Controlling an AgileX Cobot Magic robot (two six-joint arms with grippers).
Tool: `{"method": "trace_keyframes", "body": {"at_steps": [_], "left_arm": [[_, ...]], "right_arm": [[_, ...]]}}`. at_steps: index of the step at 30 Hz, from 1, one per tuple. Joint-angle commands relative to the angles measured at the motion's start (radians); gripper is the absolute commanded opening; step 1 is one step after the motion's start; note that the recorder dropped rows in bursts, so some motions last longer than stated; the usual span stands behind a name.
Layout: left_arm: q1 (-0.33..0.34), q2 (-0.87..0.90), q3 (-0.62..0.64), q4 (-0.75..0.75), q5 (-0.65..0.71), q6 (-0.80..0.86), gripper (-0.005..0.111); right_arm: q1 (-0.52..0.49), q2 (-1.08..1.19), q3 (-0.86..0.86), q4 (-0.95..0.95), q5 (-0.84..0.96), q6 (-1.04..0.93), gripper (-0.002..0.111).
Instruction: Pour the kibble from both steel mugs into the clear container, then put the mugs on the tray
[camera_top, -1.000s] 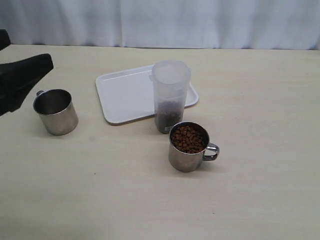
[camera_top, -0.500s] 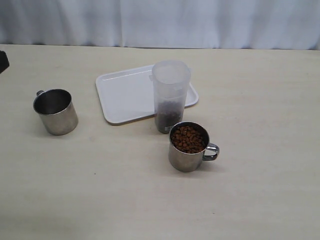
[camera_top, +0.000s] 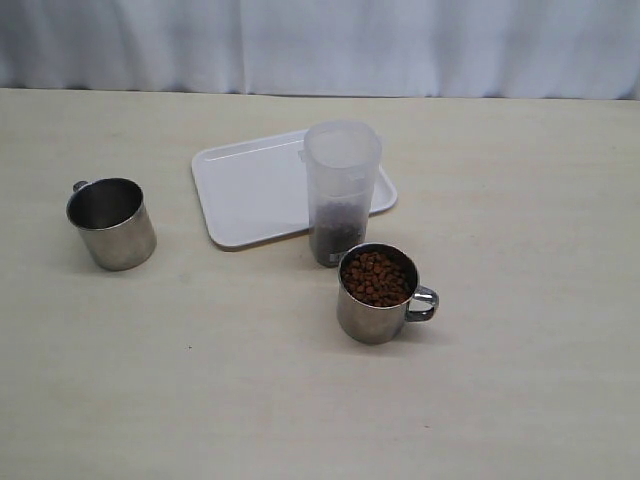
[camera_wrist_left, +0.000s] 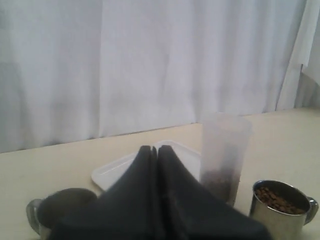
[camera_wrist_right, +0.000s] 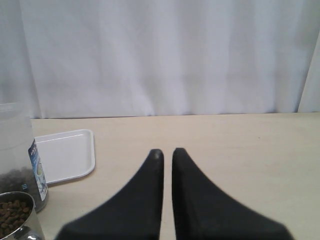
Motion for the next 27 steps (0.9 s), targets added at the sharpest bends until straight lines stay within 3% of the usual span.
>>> {"method": "trace_keyframes", "body": {"at_steps": [1,4,15,25,27], "left_arm": [[0.0,-0.146,0.044,-0.022,0.074,-0.018,0.0],[0.0,-0.203,0.044,0.047,0.118,-0.048,0.0],[0.0,-0.208,0.044,0.082,0.293,-0.047,0.0],[0.0,-0.208,0.044,0.133,0.22,-0.041,0.0],[0.0,-0.208,0.044,0.08,0.223,-0.041,0.0]], "right_arm": [[0.003,-0.004,0.005,-0.005,-0.002,-0.005,0.005],[0.003,-0.004,0.005,-0.005,-0.002,-0.005,0.005],[0.003,-0.004,0.005,-0.005,-0.002,-0.005,0.005],[0.003,-0.004,0.005,-0.005,-0.002,-0.005,0.005],[0.003,-0.004,0.005,-0.005,-0.002,-0.005,0.005]]}}
